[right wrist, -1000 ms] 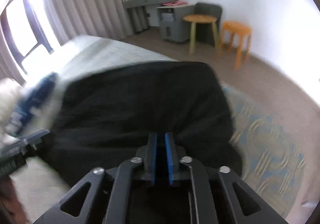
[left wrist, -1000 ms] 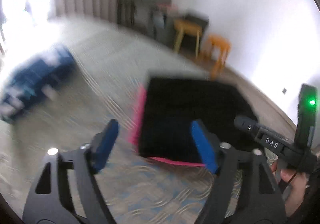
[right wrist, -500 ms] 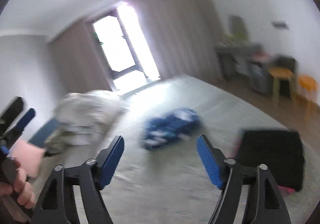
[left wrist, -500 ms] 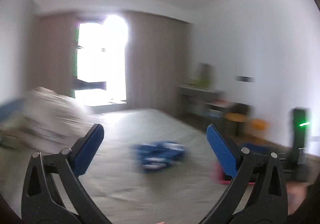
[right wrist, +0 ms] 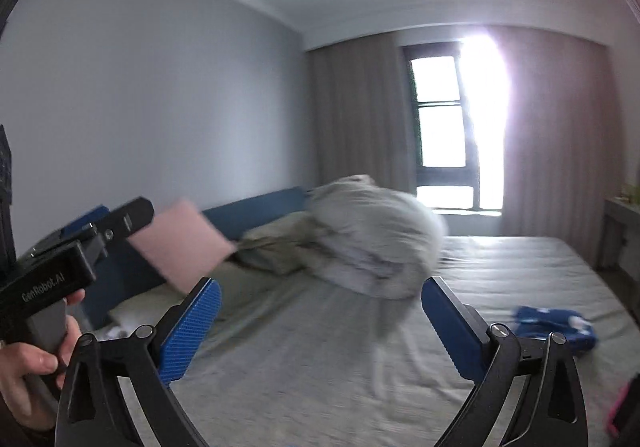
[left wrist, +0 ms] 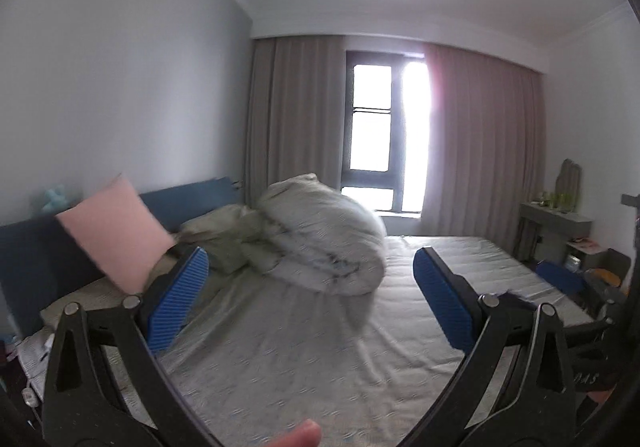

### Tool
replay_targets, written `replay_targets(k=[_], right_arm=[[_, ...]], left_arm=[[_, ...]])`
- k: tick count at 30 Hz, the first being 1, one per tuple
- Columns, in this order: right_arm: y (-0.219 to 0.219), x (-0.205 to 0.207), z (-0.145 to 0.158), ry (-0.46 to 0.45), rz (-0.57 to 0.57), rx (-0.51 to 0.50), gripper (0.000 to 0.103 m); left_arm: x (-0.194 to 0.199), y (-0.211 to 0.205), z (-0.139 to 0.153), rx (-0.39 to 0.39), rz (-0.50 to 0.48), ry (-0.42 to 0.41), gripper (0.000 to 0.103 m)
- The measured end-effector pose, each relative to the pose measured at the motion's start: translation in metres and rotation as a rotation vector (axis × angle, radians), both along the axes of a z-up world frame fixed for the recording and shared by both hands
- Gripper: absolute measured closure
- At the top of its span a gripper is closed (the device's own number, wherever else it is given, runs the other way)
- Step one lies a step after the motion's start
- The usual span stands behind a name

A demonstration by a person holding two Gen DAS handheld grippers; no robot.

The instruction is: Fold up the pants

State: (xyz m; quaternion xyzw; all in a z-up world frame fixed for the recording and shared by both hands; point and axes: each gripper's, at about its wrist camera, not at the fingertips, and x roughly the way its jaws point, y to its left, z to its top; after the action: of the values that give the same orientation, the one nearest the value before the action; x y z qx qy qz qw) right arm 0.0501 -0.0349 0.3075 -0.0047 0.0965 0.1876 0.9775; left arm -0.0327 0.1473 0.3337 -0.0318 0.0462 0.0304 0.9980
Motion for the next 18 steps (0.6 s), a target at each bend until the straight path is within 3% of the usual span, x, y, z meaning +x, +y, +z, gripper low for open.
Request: replay_targets(k=[3, 8, 13, 18], right_arm=[[0.011, -0.007, -0.009, -0.008, -0.076, -0.023, 0.001], [-0.025, -0.055, -0.022, -0.009, -0.237, -0.060, 0.001], [-0.100, -0.115, -0.033, 0.009, -0.419, -0.066, 0.000], [-0.196, -0.168, -0.066, 0.092, -0.649, -0.033, 0.000]], left_arm=[[-0.002, -0.009, -0.005, -0.003, -0.056, 0.004, 0.001], [-0.011, -0.071, -0.013, 0.018, -0.236, 0.000, 0.001], [-0.022, -0.164, -0.034, 0.035, -0.482, 0.052, 0.001], [-0.039, -0.270, -0.064, 0.050, -0.715, 0.128, 0.001]])
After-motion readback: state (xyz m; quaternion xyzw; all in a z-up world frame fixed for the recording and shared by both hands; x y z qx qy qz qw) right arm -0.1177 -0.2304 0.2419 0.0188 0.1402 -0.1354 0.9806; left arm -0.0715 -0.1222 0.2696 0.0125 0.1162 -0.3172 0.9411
